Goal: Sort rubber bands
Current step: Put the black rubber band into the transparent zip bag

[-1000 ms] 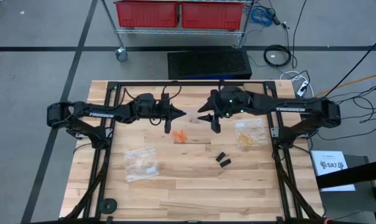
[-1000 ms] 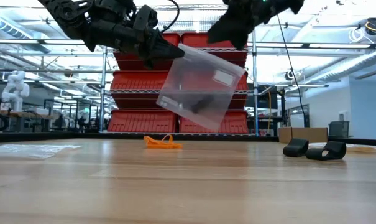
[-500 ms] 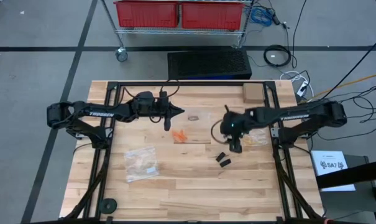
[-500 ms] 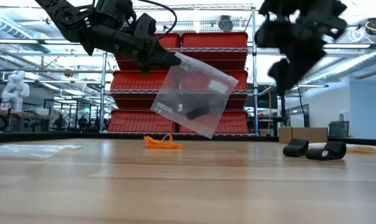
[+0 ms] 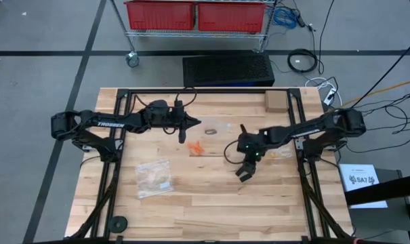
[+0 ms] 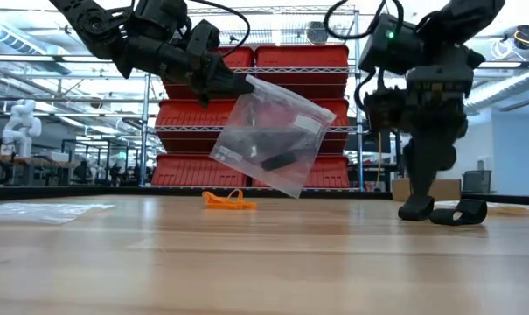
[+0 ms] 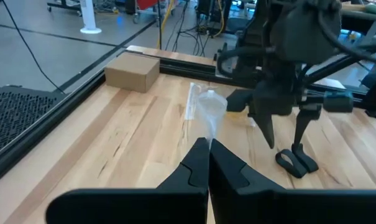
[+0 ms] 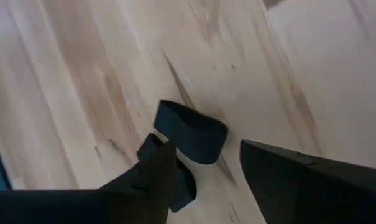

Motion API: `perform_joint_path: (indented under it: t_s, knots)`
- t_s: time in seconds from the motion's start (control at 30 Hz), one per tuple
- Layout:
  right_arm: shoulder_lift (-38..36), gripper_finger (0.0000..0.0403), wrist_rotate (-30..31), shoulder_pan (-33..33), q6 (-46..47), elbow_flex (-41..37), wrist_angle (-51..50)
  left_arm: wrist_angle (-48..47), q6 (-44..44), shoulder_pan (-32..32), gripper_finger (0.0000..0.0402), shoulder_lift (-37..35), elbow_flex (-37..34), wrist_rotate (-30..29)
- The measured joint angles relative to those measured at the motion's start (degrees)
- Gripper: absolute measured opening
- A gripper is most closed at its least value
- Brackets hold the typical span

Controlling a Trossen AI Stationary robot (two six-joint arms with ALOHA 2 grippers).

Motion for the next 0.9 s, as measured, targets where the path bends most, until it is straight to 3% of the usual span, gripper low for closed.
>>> perform_joint_path:
  t_s: [0.3,0.4,0.57,0.73,0.9]
  knots:
    - [5.4,0.0162,1.7,1.5,1.3,0.0,3.7,-0.8,0.2,0.0,0.0000,0.0,0.0,0.1]
    - [5.4,0.0120,2.2,1.6,1.2,0.0,4.7,-0.9,0.2,0.0,0.0000,0.0,0.0,0.1]
    - [4.2,0.0015,2.8,1.7,-0.8,0.0,5.2,-0.8,0.2,0.0,0.0000,0.0,0.0,0.1]
    - [0.2,0.0013,7.7,2.3,-5.4,1.5,5.0,-0.8,0.2,0.0,0.0000,0.0,0.0,0.1]
    - [-4.8,0.0004,16.3,2.0,-11.1,5.6,3.7,-0.8,0.2,0.0,0.0000,0.0,0.0,0.1]
